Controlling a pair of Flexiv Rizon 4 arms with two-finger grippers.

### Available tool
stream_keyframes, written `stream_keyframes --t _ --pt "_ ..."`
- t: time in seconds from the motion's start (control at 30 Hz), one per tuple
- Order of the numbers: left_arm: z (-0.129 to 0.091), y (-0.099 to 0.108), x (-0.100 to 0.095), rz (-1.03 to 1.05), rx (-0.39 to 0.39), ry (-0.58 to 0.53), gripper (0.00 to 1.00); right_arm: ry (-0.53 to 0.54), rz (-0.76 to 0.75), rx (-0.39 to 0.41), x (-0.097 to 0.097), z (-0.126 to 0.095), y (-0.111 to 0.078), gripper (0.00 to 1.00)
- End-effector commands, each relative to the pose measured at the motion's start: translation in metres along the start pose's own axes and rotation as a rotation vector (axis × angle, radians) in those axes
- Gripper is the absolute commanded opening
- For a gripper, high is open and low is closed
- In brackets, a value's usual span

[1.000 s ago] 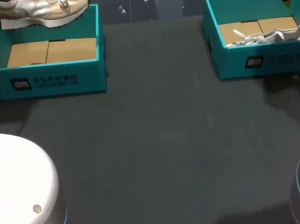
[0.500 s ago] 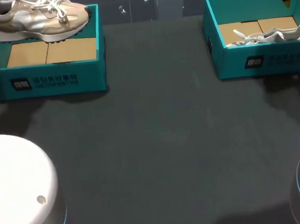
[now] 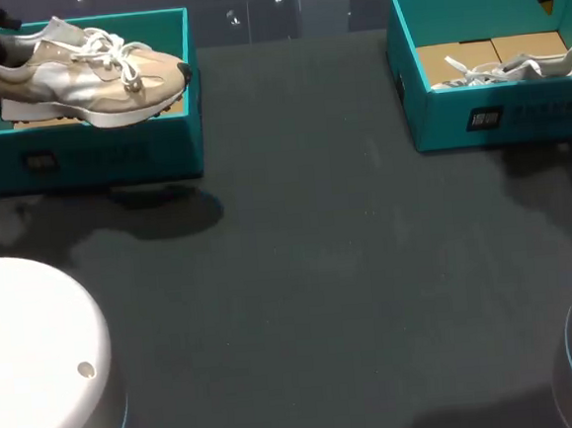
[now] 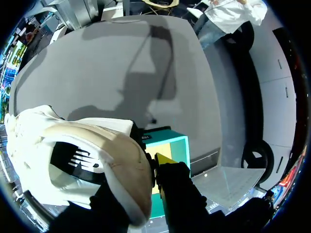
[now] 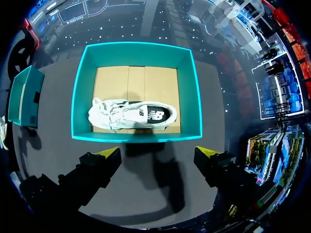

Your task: Take the shoe out of the shoebox, open the shoe tongue, remove and reinsert the insole, then place the shoe into the shoebox

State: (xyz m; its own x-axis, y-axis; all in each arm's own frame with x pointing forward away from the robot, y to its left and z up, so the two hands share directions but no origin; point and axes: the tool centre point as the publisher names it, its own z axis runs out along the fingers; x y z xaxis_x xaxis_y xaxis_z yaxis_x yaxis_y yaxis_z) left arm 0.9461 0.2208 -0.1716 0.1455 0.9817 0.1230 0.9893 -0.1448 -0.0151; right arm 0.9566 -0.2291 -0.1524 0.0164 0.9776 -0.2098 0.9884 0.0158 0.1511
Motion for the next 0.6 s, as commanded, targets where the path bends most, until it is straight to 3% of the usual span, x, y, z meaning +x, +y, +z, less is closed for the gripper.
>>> stream_keyframes --t 0.03,0.1,0.6 --pt "-0.004 -0.044 -0.029 -0.003 -0.114 0.027 0.0 0.001 0.0 0.001 0.0 0.0 0.0 1.0" --pt "-0.003 -0.059 -0.044 0.009 -0.125 0.02 0.0 0.001 0.0 0.001 0.0 0.0 0.0 1.0" --pt "-0.003 -0.059 -0.044 0.009 -0.125 0.02 0.0 0.001 0.0 0.001 0.0 0.0 0.0 1.0"
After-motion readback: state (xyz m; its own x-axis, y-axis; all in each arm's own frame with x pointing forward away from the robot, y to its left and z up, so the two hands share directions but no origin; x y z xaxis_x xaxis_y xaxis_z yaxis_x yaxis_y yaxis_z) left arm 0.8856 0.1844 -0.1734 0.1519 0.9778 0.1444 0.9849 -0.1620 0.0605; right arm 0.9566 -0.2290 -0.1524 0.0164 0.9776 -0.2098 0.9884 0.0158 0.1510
